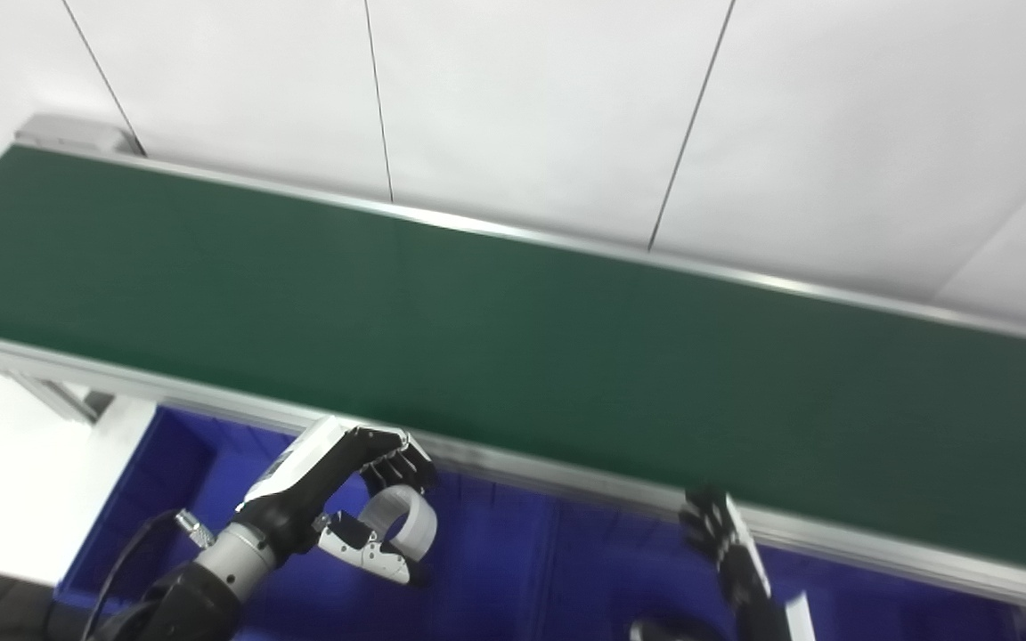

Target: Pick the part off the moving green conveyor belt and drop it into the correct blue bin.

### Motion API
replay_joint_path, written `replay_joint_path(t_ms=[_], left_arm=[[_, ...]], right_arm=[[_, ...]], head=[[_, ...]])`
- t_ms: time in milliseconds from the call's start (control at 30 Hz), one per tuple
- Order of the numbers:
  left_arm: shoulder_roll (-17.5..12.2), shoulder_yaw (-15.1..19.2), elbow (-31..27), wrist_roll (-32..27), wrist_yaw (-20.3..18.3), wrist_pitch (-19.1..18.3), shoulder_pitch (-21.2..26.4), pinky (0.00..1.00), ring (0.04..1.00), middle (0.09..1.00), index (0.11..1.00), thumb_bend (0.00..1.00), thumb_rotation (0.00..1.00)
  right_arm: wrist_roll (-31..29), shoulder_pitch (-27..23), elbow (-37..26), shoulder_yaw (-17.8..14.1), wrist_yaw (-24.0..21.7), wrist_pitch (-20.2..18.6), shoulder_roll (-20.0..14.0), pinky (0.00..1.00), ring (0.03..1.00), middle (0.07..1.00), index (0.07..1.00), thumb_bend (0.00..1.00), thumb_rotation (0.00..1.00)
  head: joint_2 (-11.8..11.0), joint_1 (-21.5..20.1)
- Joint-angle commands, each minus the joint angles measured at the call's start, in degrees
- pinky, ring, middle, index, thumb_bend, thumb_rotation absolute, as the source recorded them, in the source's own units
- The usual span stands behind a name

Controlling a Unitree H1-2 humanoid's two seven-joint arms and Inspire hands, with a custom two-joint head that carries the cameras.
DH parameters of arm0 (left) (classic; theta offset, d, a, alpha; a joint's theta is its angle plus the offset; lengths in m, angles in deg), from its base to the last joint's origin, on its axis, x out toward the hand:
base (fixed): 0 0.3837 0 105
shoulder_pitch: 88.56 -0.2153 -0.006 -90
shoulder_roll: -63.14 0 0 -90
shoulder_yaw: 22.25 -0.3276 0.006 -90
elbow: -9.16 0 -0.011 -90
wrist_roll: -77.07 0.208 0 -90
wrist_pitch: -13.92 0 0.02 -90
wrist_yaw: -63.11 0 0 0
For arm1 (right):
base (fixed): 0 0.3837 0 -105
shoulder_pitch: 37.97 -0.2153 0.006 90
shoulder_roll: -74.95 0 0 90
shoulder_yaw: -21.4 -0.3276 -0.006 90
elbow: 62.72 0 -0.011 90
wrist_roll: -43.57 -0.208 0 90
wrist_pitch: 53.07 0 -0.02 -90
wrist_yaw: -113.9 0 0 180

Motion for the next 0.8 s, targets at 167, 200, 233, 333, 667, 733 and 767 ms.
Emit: replay_joint_path(t_ms=[167,200,233,333,667,733,767], left_arm=[[-2.2,-3.2,2.3,6.0,-1.5,4.7,2.8,0.31,0.356,0.452,0.551,0.49,0.00],[-2.3,-3.9,3.2,7.5,-1.4,5.1,3.4,0.31,0.358,0.453,0.551,0.49,0.00],[-2.2,-4.5,4.0,9.3,-1.3,5.1,4.0,0.31,0.359,0.454,0.551,0.49,0.00],[-1.5,-6.0,4.1,17.2,-2.6,1.6,5.2,0.33,0.370,0.472,0.567,0.49,0.00],[3.7,-5.1,1.9,28.5,-1.4,-5.2,3.5,0.89,0.988,0.992,0.988,0.54,0.59],[4.5,-3.1,1.6,21.8,-0.8,-3.2,2.8,0.90,0.998,0.999,0.998,0.58,0.67],[4.8,-2.2,1.5,17.8,-0.9,-2.0,2.5,0.90,1.000,1.000,0.999,0.59,0.69]], right_arm=[[-2.0,0.4,-4.1,-0.5,-1.6,-2.2,0.6,0.80,0.854,0.883,0.924,0.76,0.56],[-2.0,0.4,-4.2,-0.5,-1.8,-2.4,0.7,0.80,0.853,0.883,0.924,0.76,0.56],[-1.9,0.3,-4.3,-0.6,-1.8,-2.4,0.7,0.79,0.852,0.882,0.923,0.76,0.56],[-1.4,0.4,-4.6,-0.6,-2.0,-2.7,0.7,0.79,0.850,0.883,0.921,0.76,0.58],[-1.3,1.0,-5.2,-0.6,-2.4,-2.7,1.0,0.79,0.848,0.880,0.921,0.76,0.56],[0.0,1.2,-5.6,-0.7,-2.7,-3.4,0.9,0.79,0.854,0.885,0.924,0.75,0.57],[0.5,1.4,-5.8,-0.7,-2.8,-3.8,0.8,0.80,0.857,0.888,0.924,0.75,0.58]], head=[[1.6,0.5],[1.7,0.6],[1.8,0.6],[1.9,0.2],[1.7,-0.8],[1.4,-1.8],[1.2,-2.7]])
